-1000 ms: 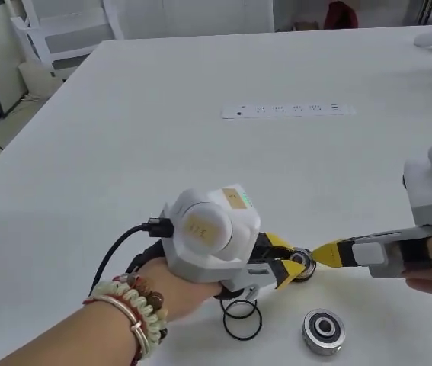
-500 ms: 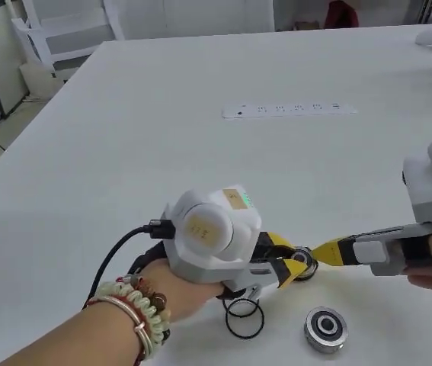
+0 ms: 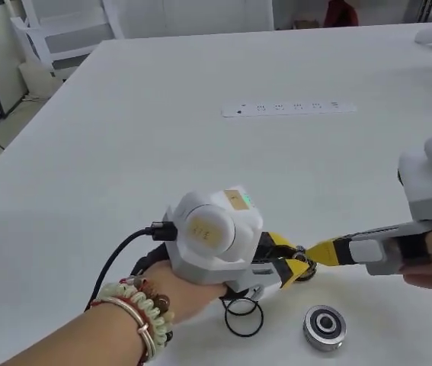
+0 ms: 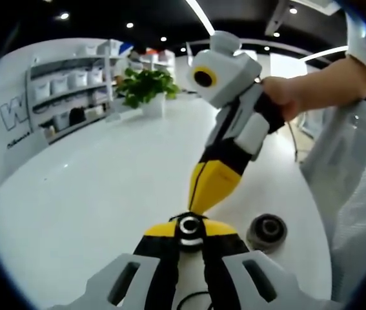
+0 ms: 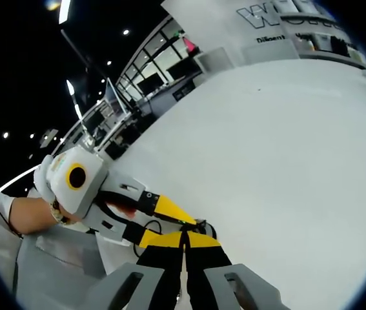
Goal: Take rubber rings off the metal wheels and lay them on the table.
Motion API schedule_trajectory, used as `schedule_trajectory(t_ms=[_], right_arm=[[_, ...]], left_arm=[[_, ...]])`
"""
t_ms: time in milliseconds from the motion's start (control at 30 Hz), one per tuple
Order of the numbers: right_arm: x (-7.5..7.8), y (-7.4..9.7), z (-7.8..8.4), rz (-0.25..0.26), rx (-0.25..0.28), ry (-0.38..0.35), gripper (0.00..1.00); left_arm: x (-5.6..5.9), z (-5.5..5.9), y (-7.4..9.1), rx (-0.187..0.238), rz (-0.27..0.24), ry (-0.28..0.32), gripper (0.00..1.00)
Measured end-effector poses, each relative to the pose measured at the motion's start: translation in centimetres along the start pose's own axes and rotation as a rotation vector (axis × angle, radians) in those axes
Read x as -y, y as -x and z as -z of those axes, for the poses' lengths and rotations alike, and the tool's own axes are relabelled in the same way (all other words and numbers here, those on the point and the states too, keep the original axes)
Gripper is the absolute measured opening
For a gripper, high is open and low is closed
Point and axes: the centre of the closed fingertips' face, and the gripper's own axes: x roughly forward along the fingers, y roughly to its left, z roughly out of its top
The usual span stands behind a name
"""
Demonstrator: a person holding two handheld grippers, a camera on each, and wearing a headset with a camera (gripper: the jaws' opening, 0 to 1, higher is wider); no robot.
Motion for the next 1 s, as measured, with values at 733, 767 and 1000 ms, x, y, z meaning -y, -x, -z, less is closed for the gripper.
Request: schedule_trajectory(t_ms=[733, 767, 1000], right_arm=[[1.6, 0.6, 0.2, 0.055, -0.002, -0.025, 0.0], [1.6, 0.6, 0.2, 0.056, -0.003, -0.025, 0.0], [1.6, 0.7, 0.2, 0.058, -0.001, -0.034, 0.0]], left_arm=[[0.0, -0.6, -0.2, -0.041, -0.042, -0.076, 0.13], [0.0, -0.6, -0.2, -0.044, -0.042, -0.072, 0.13], [0.3, -1.0, 0.1, -0.052, -0.025, -0.079, 0.13]])
